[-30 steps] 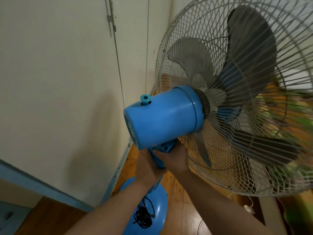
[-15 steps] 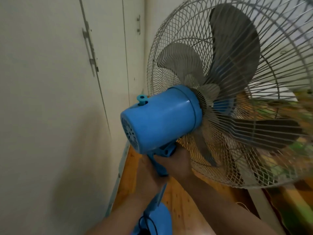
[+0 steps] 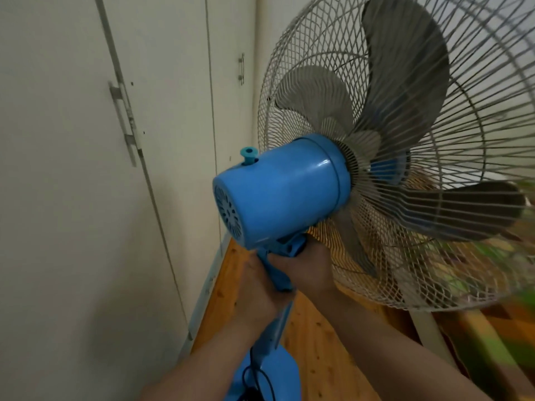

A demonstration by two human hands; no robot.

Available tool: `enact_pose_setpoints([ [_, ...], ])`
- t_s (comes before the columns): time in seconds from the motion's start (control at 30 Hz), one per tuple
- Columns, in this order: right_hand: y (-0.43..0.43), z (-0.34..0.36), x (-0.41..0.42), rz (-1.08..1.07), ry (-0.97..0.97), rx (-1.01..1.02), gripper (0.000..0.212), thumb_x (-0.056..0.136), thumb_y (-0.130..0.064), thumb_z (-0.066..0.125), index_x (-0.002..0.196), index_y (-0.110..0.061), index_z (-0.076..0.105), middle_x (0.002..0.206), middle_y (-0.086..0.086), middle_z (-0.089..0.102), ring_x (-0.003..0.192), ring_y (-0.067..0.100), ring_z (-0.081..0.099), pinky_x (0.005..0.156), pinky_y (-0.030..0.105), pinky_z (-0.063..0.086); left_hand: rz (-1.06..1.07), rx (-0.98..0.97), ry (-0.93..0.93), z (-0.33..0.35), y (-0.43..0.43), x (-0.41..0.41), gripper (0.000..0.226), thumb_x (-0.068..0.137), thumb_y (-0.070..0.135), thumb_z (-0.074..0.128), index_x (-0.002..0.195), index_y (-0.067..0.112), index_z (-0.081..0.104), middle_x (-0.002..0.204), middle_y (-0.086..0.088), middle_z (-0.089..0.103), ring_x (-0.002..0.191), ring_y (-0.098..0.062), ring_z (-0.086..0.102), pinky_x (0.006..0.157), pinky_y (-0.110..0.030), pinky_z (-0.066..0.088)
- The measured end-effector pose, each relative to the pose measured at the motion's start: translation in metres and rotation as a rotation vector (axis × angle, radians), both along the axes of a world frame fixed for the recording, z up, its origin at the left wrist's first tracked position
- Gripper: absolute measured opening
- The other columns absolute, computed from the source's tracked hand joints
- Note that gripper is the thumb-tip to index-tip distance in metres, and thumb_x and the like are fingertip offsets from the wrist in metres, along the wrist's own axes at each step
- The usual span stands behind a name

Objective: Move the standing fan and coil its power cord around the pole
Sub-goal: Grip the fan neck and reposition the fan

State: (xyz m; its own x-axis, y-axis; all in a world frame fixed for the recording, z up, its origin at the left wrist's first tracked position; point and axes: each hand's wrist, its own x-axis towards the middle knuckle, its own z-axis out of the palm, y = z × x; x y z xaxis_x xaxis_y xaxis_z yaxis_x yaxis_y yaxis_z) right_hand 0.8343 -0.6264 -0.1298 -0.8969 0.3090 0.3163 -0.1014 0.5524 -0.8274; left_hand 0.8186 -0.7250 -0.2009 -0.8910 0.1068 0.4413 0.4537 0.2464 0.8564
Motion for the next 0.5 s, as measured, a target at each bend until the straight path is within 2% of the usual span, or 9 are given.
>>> enact_pose_setpoints([
  [0.07, 0.011, 0.002, -0.014, -0.004, 0.005, -0.001, 0.032, 0.057, -0.027, 0.082, 0.072, -0.023, 0.055, 0.064, -0.011, 0.058, 0.055, 0.0, 0.054, 0.042, 0.004, 0.038, -0.002, -0.024, 0.006, 0.003, 0.012, -0.015, 0.086, 0.049, 0.033, 0.086, 0.106, 0.063, 0.03, 0.107, 0.043, 0.045, 0.098, 0.019, 0.048, 0.064, 0.0, 0.042],
  [0.23, 0.037, 0.008, -0.054, -0.011, 0.011, -0.021, 0.034, 0.056, -0.028, 0.083, 0.075, -0.021, 0.056, 0.07, -0.008, 0.061, 0.061, 0.004, 0.058, 0.045, 0.004, 0.04, 0.004, -0.06, 0.029, 0.005, 0.04, -0.065, 0.088, 0.042, 0.039, 0.086, 0.111, 0.058, 0.034, 0.107, 0.035, 0.051, 0.096, 0.016, 0.053, 0.061, -0.002, 0.044],
  [0.33, 0.049, 0.007, -0.081, -0.03, -0.001, -0.009, 0.035, 0.057, -0.027, 0.083, 0.078, -0.019, 0.056, 0.072, -0.008, 0.06, 0.062, 0.005, 0.057, 0.043, 0.001, 0.037, -0.031, -0.077, 0.007, -0.008, 0.052, -0.1, 0.088, 0.043, 0.044, 0.088, 0.114, 0.054, 0.036, 0.108, 0.029, 0.054, 0.099, 0.009, 0.056, 0.068, -0.014, 0.053],
  [0.4, 0.057, 0.006, -0.102, -0.034, -0.013, -0.012, 0.033, 0.057, -0.027, 0.082, 0.078, -0.018, 0.058, 0.071, -0.008, 0.061, 0.061, 0.004, 0.057, 0.042, 0.002, 0.037, -0.038, -0.093, 0.01, -0.009, 0.058, -0.121, 0.085, 0.044, 0.045, 0.087, 0.111, 0.055, 0.036, 0.105, 0.027, 0.054, 0.097, 0.007, 0.057, 0.067, -0.022, 0.056],
  [0.5, 0.064, 0.007, -0.141, -0.045, -0.027, -0.039, 0.03, 0.058, -0.026, 0.082, 0.074, -0.02, 0.058, 0.067, -0.011, 0.06, 0.059, -0.002, 0.056, 0.042, 0.004, 0.039, -0.045, -0.096, 0.028, -0.005, 0.065, -0.159, 0.081, 0.045, 0.042, 0.085, 0.106, 0.057, 0.034, 0.102, 0.032, 0.052, 0.092, 0.012, 0.055, 0.059, -0.011, 0.05],
])
